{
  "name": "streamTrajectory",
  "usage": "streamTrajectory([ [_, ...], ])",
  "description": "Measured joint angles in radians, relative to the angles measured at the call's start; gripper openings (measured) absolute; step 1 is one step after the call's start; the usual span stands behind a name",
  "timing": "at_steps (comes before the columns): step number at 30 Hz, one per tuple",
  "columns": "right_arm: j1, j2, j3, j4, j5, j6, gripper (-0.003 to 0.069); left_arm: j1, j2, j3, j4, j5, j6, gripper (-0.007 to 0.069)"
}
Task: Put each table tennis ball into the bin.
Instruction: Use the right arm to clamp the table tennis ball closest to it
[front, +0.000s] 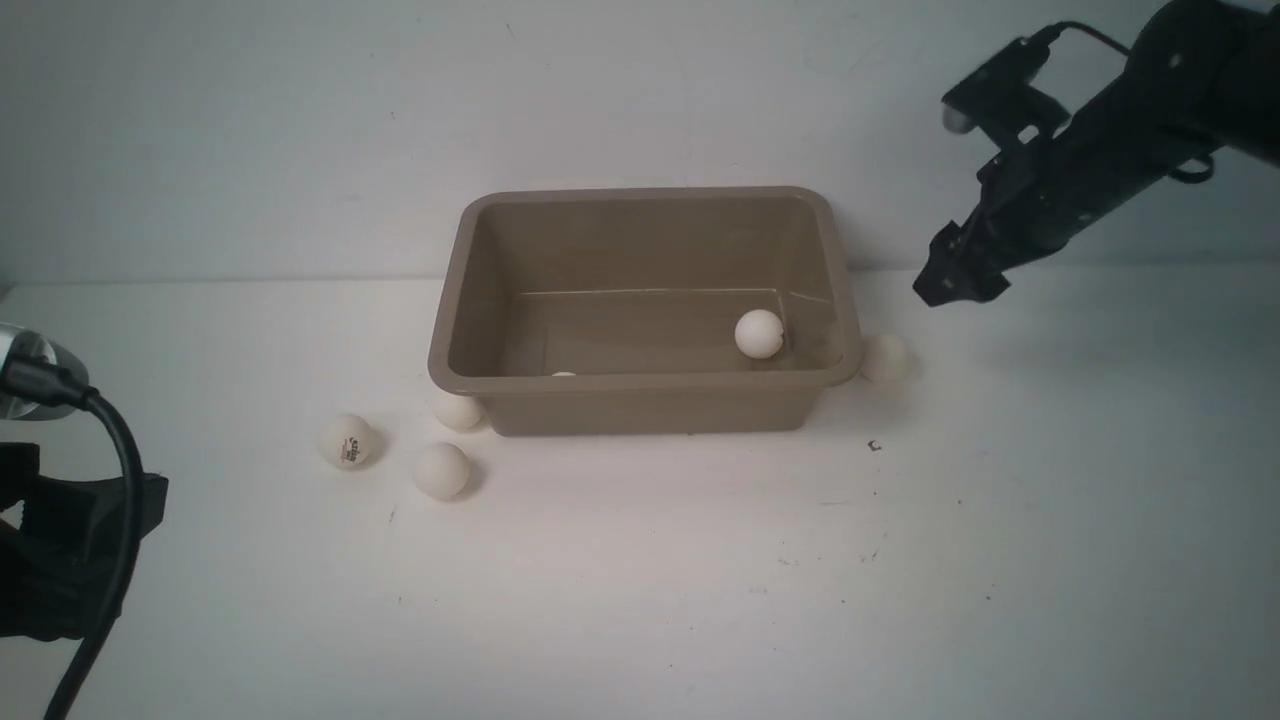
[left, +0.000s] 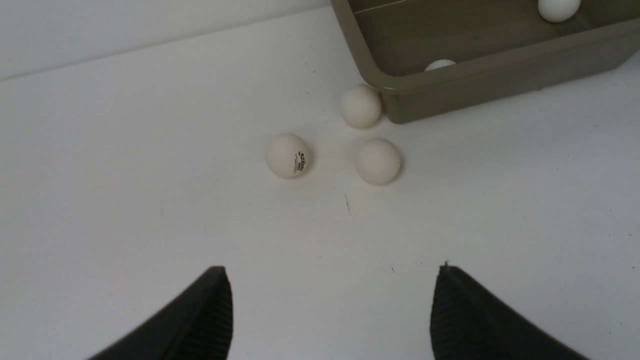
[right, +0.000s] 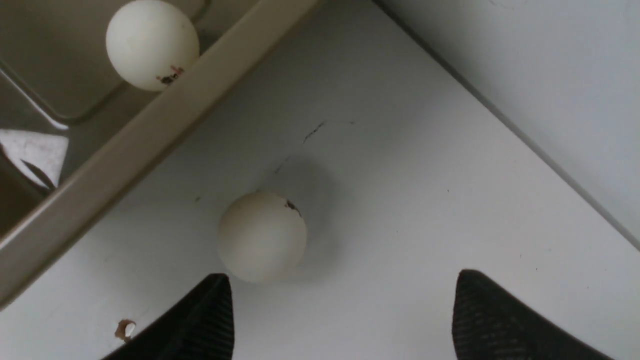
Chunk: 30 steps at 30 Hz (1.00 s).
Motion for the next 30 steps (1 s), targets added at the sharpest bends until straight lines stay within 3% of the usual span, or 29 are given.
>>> streamTrajectory([
  [10,0.011,0.066,0.0,0.0,-0.021,-0.029,0.0531,0.0,0.0,0.0,-0.002,0.004,0.001,0.0479],
  [18,0.016,0.103,0.0,0.088,-0.024,-0.086,0.053,0.0,0.0,0.0,-0.002,0.005,0.001,0.0479],
  [30,0.019,0.157,0.0,0.119,-0.032,-0.106,0.0487,0.0,0.0,0.0,-0.003,0.005,0.001,0.0479],
])
